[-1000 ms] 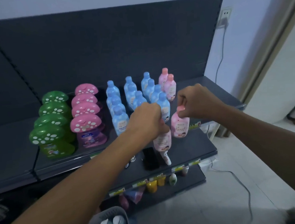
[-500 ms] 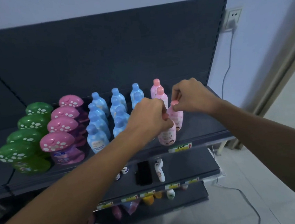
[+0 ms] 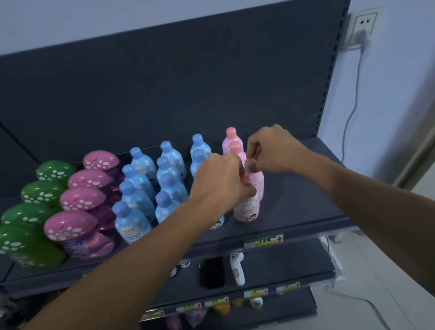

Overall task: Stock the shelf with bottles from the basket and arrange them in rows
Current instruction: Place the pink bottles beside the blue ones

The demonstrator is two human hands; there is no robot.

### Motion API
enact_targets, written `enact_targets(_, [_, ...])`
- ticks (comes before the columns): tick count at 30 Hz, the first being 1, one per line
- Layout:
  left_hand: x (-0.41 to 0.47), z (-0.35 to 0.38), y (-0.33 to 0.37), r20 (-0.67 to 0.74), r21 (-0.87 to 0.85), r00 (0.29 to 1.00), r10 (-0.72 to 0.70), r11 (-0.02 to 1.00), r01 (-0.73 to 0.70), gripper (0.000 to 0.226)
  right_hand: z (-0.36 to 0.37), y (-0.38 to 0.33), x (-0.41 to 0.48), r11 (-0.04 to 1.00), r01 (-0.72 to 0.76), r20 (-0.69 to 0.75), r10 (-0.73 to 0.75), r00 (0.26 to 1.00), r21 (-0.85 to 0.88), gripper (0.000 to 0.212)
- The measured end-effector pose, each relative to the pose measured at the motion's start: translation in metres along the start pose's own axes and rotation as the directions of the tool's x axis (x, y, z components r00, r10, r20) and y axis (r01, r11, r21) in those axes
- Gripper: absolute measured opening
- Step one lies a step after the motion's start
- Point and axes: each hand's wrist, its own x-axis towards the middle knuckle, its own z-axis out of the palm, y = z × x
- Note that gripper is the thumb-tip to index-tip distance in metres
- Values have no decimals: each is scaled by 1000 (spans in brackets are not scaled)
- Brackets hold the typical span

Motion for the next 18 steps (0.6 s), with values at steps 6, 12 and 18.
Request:
enact_targets(6, [7, 7, 0, 25, -32, 999, -19, 999, 20, 21, 3, 1, 12, 999, 40, 6, -40, 999, 11, 12])
enact_targets(12, [12, 9, 2, 36, -26, 999, -10, 1000, 11, 30, 5, 1, 17, 999, 47, 31, -48, 998, 21, 15])
enact_targets(18, [14, 12, -2, 12, -67, 1000, -8, 998, 9, 21, 5, 3, 19, 998, 49, 52, -50, 997, 26, 17])
